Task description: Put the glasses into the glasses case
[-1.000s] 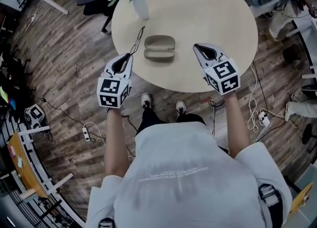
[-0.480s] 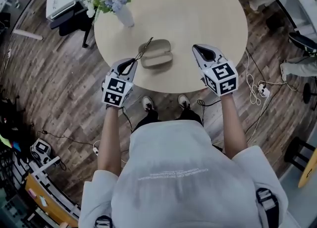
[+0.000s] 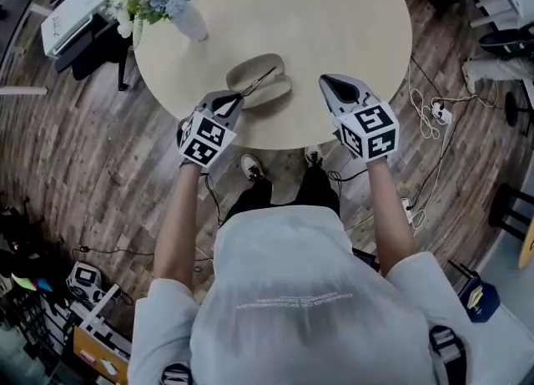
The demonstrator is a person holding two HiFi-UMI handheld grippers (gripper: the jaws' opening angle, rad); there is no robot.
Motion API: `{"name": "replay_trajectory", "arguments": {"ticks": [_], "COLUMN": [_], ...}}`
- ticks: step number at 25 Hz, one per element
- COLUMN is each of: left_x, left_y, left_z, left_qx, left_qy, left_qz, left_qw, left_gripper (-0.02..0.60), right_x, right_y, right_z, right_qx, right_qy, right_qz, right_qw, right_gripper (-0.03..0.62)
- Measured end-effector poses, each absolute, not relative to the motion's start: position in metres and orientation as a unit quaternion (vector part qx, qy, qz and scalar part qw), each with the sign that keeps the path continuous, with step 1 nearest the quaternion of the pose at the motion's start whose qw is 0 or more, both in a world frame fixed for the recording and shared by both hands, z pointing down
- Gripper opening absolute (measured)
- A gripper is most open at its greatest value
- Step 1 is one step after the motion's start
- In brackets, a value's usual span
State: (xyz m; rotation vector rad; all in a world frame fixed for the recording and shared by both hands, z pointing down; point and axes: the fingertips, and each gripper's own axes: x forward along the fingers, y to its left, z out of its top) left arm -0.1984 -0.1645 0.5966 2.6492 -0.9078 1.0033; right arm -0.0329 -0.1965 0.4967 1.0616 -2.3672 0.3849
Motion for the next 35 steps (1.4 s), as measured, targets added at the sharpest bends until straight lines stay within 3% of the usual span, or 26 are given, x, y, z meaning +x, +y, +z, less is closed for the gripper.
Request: {"name": "replay_trajectory", "arguments": {"ticks": [7, 13, 21, 35], "left_x": [-0.183, -0.175, -0.164, -0.169], "left_y": [-0.162, -0.157, -0.146, -0.148], "left_z": [0.628, 0.651, 0.671, 0.667], "left_qx": [0.896, 0.88, 0.869, 0.883], "left_qy": [-0.219, -0.171, -0.14, -0.172], "left_qz": [0.383, 0.442, 0.472, 0.437], "left_qw": [0.051, -0.021, -0.045, 0.011], "left_gripper": [0.029, 0.029, 0.033, 0.057], "right_x": [-0.02, -0.004, 0.01, 0.013], "right_y": [-0.175, -0.157, -0.14, -0.127], "right_z": [0.517, 0.527, 0.536, 0.548], "right_qx": [0.42, 0.441, 0.452, 0.453], "right_qy": [-0.851, -0.836, -0.826, -0.822], "right_qz": [0.169, 0.187, 0.197, 0.211], "right_qw": [0.267, 0.267, 0.274, 0.273], "right_gripper": [0.002, 0.002, 0.002, 0.002]}}
